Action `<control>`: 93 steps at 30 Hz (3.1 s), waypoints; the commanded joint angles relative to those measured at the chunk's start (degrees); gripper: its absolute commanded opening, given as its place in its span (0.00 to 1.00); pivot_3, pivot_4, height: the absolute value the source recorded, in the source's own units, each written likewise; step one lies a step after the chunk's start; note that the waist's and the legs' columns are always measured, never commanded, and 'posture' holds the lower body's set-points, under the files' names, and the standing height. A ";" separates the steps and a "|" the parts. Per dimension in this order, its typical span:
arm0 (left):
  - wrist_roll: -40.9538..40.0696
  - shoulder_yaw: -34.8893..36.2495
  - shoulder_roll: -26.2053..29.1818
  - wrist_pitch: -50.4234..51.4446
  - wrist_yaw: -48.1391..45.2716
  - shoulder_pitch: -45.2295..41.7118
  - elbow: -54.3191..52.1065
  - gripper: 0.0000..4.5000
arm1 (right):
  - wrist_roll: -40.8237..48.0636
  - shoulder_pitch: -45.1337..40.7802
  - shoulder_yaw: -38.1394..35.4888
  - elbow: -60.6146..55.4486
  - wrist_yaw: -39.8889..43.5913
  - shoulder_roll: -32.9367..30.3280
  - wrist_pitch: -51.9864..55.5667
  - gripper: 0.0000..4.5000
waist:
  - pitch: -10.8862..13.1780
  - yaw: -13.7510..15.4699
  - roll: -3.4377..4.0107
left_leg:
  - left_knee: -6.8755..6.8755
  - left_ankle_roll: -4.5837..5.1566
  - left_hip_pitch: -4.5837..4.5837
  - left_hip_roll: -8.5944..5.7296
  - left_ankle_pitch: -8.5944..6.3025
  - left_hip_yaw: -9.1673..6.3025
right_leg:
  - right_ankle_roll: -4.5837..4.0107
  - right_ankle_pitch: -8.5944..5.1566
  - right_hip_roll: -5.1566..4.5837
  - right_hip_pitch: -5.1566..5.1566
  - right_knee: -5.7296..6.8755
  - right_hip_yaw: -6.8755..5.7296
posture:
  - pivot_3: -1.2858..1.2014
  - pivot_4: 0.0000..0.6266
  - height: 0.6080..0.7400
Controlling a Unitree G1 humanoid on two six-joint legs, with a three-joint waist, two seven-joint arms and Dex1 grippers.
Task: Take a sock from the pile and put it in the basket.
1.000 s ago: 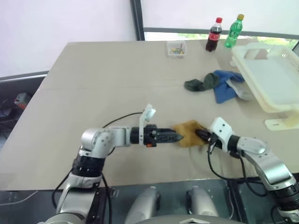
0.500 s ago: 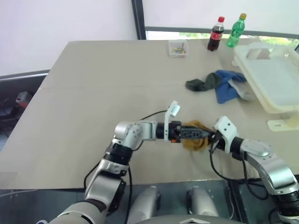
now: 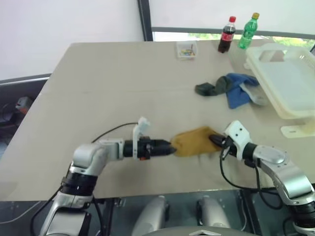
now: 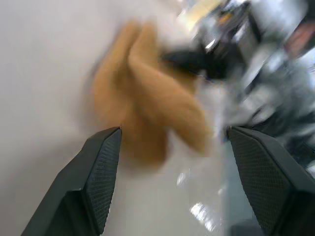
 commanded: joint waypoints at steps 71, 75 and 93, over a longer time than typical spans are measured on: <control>-1.47 11.36 -37.54 15.59 26.56 -22.21 35.15 0.82 | 8.00 8.26 -15.06 -14.27 -4.55 -4.56 12.57 0.01 | 0.01 0.38 -0.04 | -0.12 -0.02 -0.13 -0.02 0.02 0.15 | 0.02 0.00 0.03 -0.17 0.05 0.11 | 0.52 0.24 1.00; 1.03 11.46 -39.44 11.07 28.45 -23.01 38.77 0.82 | 8.20 14.25 -20.08 -19.84 -5.40 -6.25 14.54 0.01 | -0.05 0.84 -0.07 | -0.01 -0.01 -0.06 -0.03 0.01 0.12 | 0.04 0.01 0.01 -0.01 0.04 0.05 | 0.52 0.24 1.00; -5.48 5.31 -18.58 7.24 9.20 -6.95 -3.31 0.82 | 20.79 -8.45 -10.54 -12.81 -9.98 -3.26 28.83 0.98 | 0.01 -0.65 0.01 | 0.27 0.14 -0.23 -0.01 -0.07 0.11 | 0.30 0.19 0.06 -0.02 -0.10 0.14 | 0.52 0.24 1.00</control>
